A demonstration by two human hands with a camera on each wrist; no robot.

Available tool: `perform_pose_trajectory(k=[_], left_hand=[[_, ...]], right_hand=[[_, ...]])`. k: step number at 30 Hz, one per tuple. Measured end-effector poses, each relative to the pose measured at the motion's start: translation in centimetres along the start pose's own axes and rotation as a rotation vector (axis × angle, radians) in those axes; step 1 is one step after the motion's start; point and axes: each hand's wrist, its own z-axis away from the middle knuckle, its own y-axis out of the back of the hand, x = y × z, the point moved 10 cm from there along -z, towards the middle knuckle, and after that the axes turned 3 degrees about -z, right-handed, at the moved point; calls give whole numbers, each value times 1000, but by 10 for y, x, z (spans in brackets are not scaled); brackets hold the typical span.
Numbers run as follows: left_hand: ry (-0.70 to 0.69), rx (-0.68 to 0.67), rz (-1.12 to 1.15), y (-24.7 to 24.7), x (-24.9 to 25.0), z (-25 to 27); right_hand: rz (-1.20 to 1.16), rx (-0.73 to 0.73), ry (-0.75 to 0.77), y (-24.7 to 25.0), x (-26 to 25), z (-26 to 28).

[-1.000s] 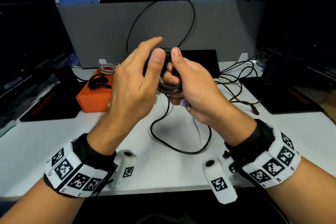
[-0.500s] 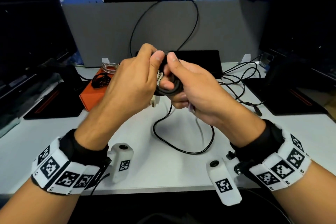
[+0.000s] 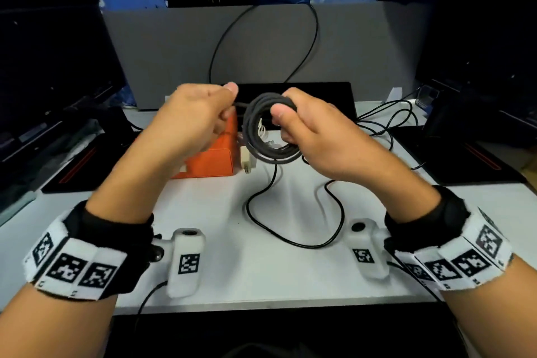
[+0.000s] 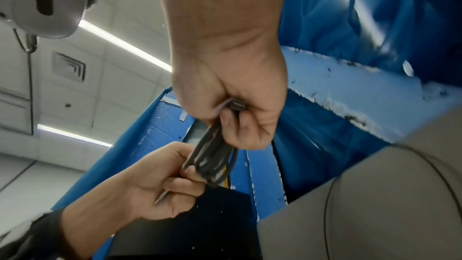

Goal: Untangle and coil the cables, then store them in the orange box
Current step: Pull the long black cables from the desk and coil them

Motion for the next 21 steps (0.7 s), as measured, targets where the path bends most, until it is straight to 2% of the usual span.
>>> perform_pose_trajectory(k=[2,4,8,10,13,16,18,21], left_hand=[[43,-73,278,-11,-3,1],[-3,-140,342,-24,4,6],[-164,-181,32,-30,25,17],[-198,-195,-78,-31,30,23],[-252,-95,-210,-25,33,22],[-336,2,-247,-22,37,21],[-323,-9,-193,-21,33,17],[-183,-172,-157,-31,17,12]], right_hand=[[184,-60,-31,-5,2,2],[267,-68,-67,-8,7,4],[148,18,-117,0,16,2],[86,52,-133,3,19,2],[38,33,-123,-2,20,0],[-91,8,-115,-6,20,-2],[-170,18,-111,-3,19,-1],[-92,17,-48,-6,6,3]])
